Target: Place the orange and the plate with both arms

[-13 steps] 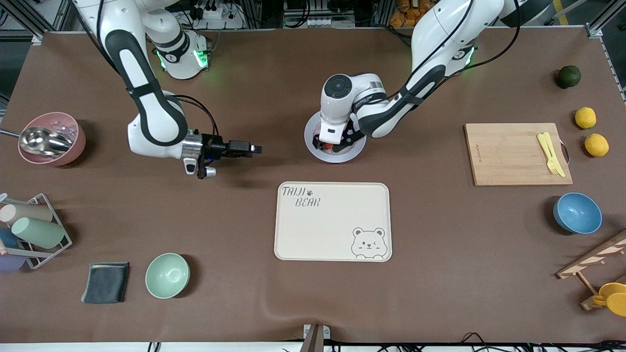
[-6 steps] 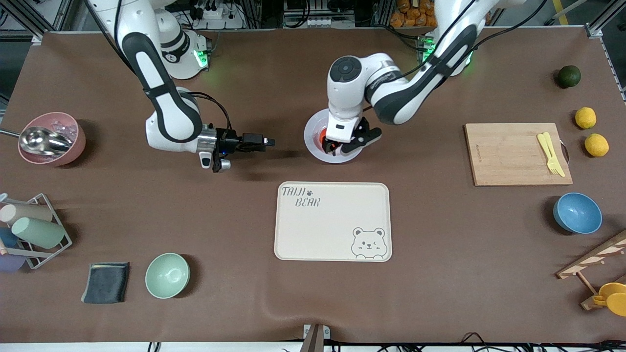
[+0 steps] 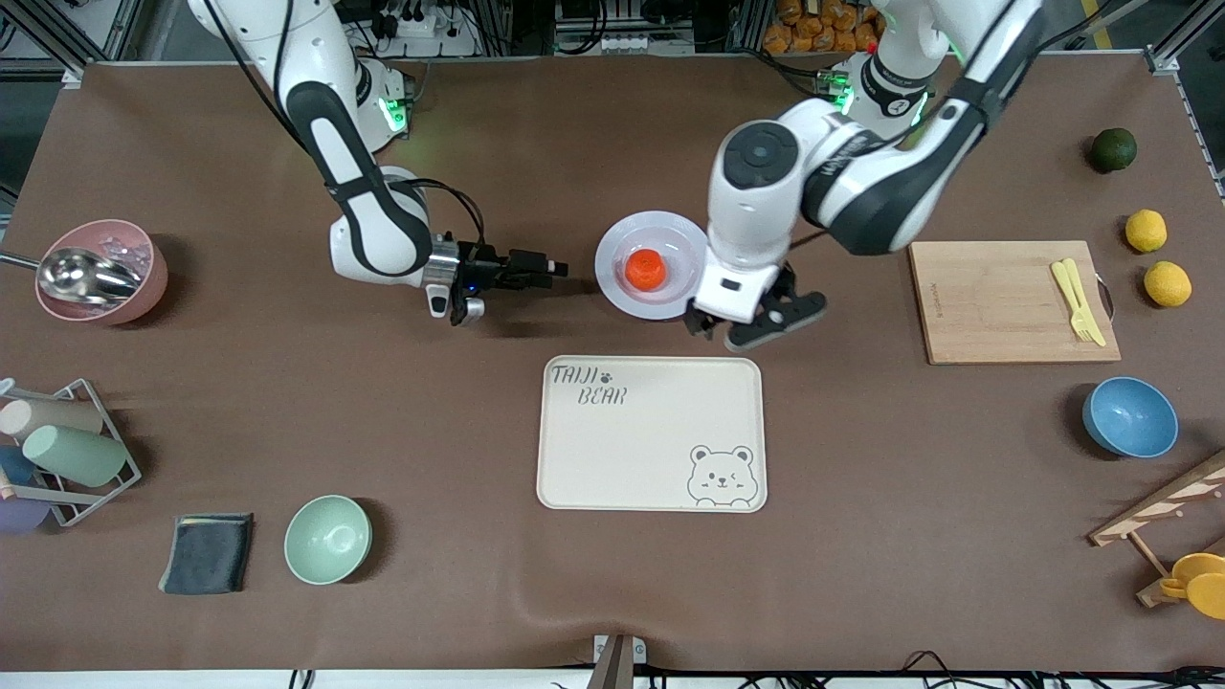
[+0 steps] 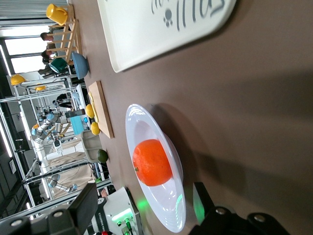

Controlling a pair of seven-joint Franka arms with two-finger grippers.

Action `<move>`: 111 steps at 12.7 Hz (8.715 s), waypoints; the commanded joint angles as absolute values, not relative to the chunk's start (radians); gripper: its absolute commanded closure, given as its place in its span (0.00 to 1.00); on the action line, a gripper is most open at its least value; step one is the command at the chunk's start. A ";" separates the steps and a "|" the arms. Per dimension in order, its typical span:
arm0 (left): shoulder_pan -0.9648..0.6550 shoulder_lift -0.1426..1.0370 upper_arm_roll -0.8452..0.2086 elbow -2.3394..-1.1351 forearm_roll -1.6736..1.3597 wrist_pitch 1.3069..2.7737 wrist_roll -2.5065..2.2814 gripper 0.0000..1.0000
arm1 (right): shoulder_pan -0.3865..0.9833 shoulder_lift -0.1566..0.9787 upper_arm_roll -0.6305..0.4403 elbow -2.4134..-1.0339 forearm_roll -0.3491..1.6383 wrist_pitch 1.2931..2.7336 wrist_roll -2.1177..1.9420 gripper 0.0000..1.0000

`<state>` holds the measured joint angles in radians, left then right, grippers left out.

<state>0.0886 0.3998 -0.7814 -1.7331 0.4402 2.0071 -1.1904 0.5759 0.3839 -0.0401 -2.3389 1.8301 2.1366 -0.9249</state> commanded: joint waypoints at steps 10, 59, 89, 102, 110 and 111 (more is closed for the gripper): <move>0.305 0.367 -0.796 -1.519 0.399 1.882 -0.831 0.00 | 0.735 0.463 -0.048 -2.304 2.071 2.206 -1.025 0.20; -0.084 0.011 0.008 -1.468 0.026 1.523 -0.215 0.00 | 0.643 0.724 -0.055 -1.764 2.258 2.444 -0.842 1.00; -0.089 -0.028 -0.005 -1.468 0.012 1.488 -0.212 0.00 | 0.660 0.729 -0.054 -1.744 1.728 2.600 -0.261 0.45; -0.087 -0.034 -0.002 -1.471 -0.037 1.489 -0.210 0.00 | 0.515 0.569 -0.110 -1.738 1.027 2.193 0.291 0.26; -0.086 -0.054 -0.003 -1.468 -0.035 1.483 -0.204 0.00 | 0.494 0.512 -0.247 -1.727 0.767 1.936 0.278 0.05; -0.086 -0.054 -0.005 -1.468 -0.034 1.483 -0.204 0.00 | 0.489 0.505 -0.259 -1.727 0.755 1.924 0.278 0.00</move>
